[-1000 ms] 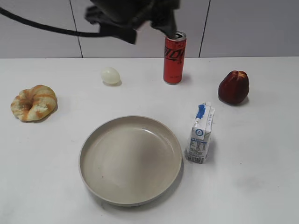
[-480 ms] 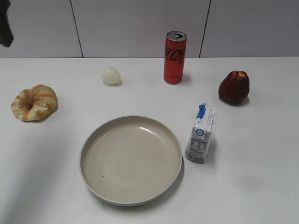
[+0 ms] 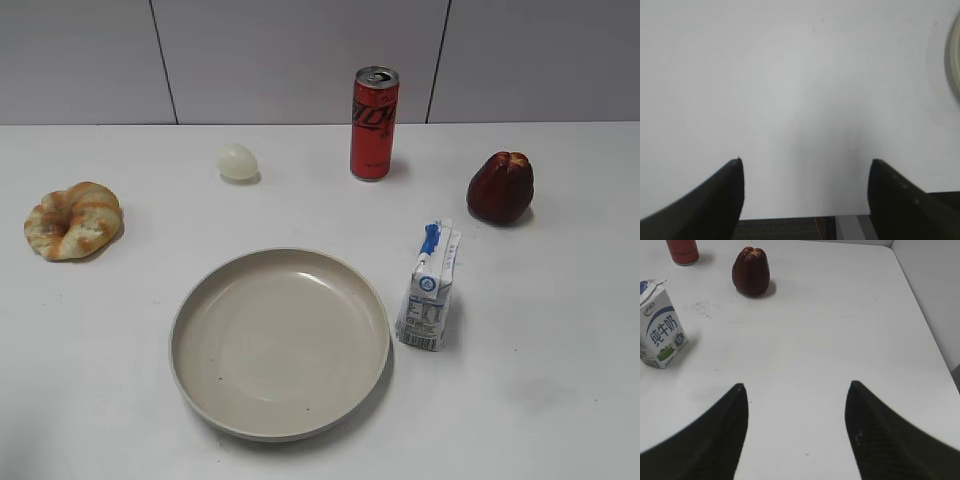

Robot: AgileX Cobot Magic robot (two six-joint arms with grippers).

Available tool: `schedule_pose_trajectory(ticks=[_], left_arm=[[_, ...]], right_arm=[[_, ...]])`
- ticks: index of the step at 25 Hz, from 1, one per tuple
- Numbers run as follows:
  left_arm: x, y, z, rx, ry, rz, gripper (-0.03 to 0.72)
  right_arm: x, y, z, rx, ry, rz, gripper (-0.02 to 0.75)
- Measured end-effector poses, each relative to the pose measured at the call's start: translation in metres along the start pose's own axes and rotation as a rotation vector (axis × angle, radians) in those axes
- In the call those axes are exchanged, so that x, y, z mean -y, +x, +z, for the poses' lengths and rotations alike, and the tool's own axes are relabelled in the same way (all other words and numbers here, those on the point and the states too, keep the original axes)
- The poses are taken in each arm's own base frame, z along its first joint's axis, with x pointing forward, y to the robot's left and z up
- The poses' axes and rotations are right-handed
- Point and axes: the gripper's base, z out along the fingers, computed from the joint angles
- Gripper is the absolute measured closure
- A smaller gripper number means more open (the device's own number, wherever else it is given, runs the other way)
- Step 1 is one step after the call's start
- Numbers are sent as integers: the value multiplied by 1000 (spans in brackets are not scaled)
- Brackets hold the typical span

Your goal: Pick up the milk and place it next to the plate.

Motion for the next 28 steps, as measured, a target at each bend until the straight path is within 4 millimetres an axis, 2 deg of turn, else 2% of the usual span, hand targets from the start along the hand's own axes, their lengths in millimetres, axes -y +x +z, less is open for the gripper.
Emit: schedule_pose_trajectory(ticks=[2,7,12,15,19,28], left_arm=[[-1,30,-4,49,-5,6,109],[-1,88,-14,233,4,93,92],[3,123,-17,436,48,142,27],[5,130,-19,499,68,156,24],[5,130,-19,515,71,157,46],[5,134,-22,553,59,143,204]], right_arm=[[0,0,0,0,0,0,272],[0,0,0,0,0,0,272],[0,0,0,0,0,0,272],[0,0,0,0,0,0,272],[0,0,0,0,0,0,272],[0,0,0,0,0,0,272]])
